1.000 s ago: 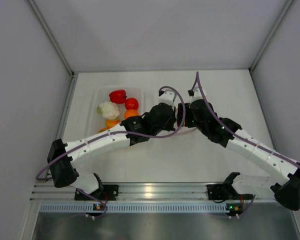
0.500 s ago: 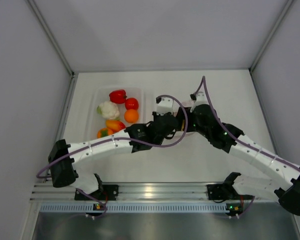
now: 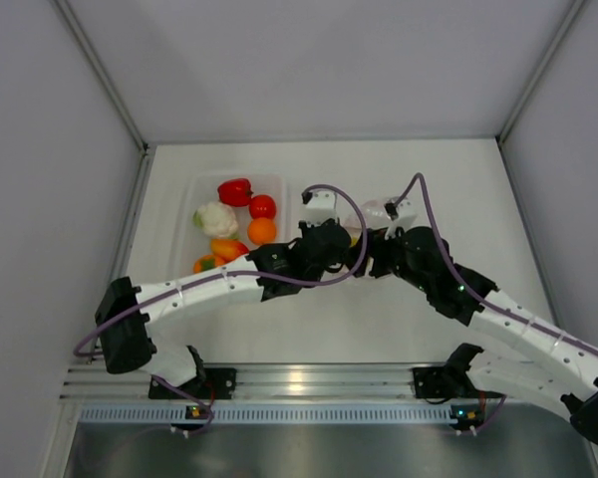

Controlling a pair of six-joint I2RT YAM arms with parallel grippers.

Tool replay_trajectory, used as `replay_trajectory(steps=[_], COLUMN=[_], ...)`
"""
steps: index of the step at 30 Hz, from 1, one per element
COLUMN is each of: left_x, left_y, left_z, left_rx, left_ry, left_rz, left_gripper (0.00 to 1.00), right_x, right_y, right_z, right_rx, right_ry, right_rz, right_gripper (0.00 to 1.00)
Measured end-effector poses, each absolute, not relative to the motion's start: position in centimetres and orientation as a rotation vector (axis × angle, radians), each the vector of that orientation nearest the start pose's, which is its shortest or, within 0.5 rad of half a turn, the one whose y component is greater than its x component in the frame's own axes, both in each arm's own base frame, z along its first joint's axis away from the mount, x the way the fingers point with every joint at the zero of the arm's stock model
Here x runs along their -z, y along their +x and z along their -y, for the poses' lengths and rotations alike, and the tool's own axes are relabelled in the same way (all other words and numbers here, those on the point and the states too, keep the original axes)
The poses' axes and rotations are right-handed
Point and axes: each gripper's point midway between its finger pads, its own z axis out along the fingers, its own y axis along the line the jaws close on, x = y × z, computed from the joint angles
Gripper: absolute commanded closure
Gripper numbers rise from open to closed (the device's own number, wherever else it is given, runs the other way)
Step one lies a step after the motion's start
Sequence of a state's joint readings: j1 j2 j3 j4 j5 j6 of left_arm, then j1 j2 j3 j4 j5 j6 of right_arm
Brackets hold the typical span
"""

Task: Open the zip-top bag and remove the fake food
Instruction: Pick up the fake fruit from the zipper food storage bag.

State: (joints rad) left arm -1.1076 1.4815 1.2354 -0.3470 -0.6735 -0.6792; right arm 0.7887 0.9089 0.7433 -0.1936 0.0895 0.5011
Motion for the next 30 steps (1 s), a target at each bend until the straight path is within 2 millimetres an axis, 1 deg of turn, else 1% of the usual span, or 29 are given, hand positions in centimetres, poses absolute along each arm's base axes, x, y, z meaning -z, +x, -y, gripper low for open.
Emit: replay_trajectory(steps=[4, 7, 9, 11, 12, 17, 21, 25, 27, 30], left_x=[-21.6, -21.2, -20.4, -19.9, -19.9, -20.0, -20.6, -20.9, -20.8, -19.9], left_y=[26.6, 26.2, 25.9, 25.7, 25.7, 26.2, 25.9, 25.6, 25.4, 24.9], left_z=[33.7, 33.9, 33.7, 34.1, 34.3, 34.4, 34.3, 34.2, 34.0, 33.5], left_rx=[0.423, 0.483, 0.51, 0.579, 0.606, 0.735, 0.8, 0.873, 0.9, 0.939], left_ry=[0.039, 0.025, 0.016, -0.007, -0.017, -0.068, -0.065, -0.089, -0.115, -0.17], left_rz=[-2.048, -2.049, -2.061, -2.066, -2.065, -2.057, -2.038, -2.012, -2.002, -2.001], left_gripper=[1.0, 1.0, 1.0, 1.0, 1.0, 1.0, 1.0, 1.0, 1.0, 1.0], right_x=[-21.6, -21.5, -22.6, -24.2, -24.6, -24.8, -25.4, -26.1, -26.6, -27.6], right_y=[22.8, 22.6, 22.8, 22.7, 22.7, 22.7, 23.1, 23.4, 23.7, 24.1], right_z=[-23.6, -23.3, -23.4, -23.5, -23.5, -23.6, -24.1, -24.6, -24.9, -25.6], right_rx=[-0.78, -0.797, -0.832, -0.884, -0.899, -0.924, -0.961, -1.02, -1.057, -1.134], right_ry=[-0.214, -0.181, -0.14, -0.107, -0.093, -0.054, -0.018, 0.053, 0.097, 0.167], right_rz=[-1.984, -1.979, -1.94, -1.892, -1.878, -1.881, -1.862, -1.841, -1.825, -1.795], right_gripper=[1.0, 1.0, 1.0, 1.0, 1.0, 1.0, 1.0, 1.0, 1.0, 1.0])
